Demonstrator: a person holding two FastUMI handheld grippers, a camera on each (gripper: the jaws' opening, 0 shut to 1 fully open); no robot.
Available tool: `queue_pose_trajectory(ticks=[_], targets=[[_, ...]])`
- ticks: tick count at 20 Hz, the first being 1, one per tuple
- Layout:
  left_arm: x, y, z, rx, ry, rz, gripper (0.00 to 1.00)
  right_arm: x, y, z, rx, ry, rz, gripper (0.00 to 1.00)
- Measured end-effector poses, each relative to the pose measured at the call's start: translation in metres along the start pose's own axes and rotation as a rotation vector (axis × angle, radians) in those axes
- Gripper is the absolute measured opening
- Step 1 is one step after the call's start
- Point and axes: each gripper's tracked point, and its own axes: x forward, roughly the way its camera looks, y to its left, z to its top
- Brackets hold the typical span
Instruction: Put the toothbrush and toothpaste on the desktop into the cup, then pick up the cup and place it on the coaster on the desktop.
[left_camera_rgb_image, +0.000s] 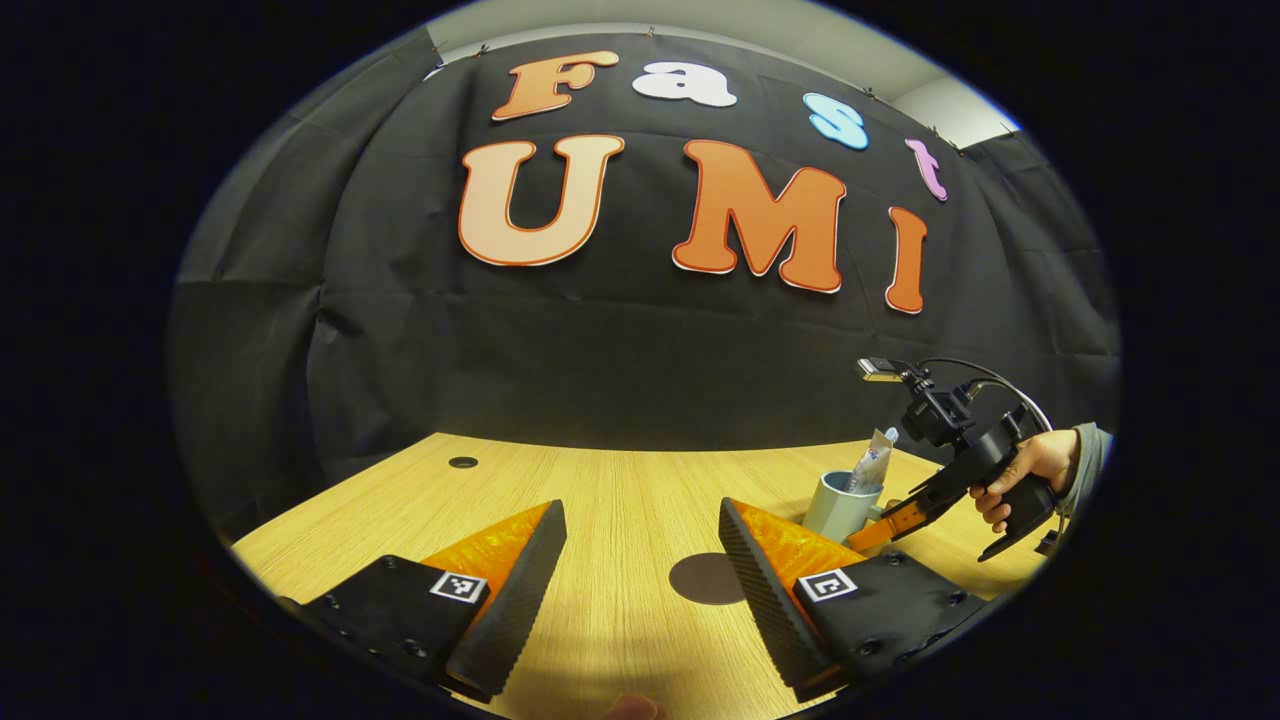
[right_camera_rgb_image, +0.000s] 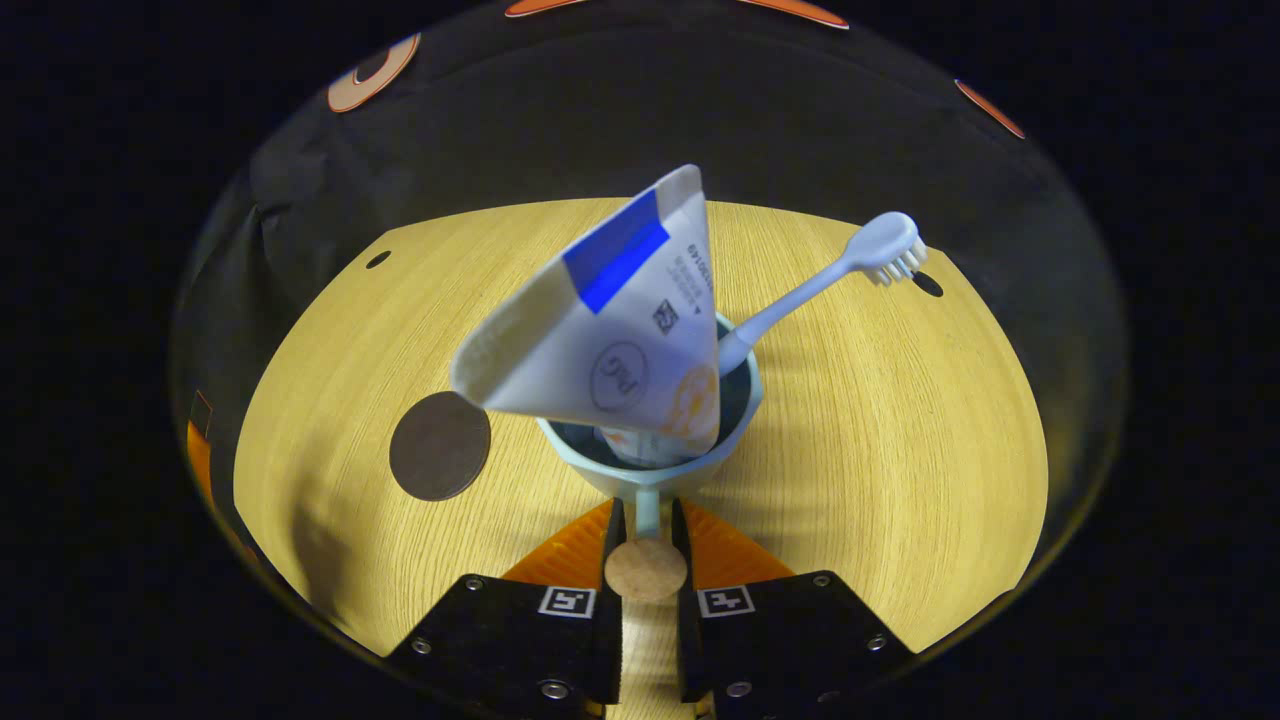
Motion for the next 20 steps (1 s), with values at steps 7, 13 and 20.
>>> queue_pose_trajectory(ticks=[7,13,20], targets=[[-0.007,0.004,0.000,0.036,-0.006,0.014,0.97,-0.001,0.000,0.007,-0.035,-0.032,0.048,0.21],[-0.011,0.005,-0.003,0.047,-0.006,0.016,0.97,0.000,0.001,0.008,-0.069,-0.049,0.073,0.21],[-0.015,0.013,-0.008,0.030,0.008,0.023,0.97,0.002,-0.001,0.011,-0.146,-0.064,0.112,0.21]])
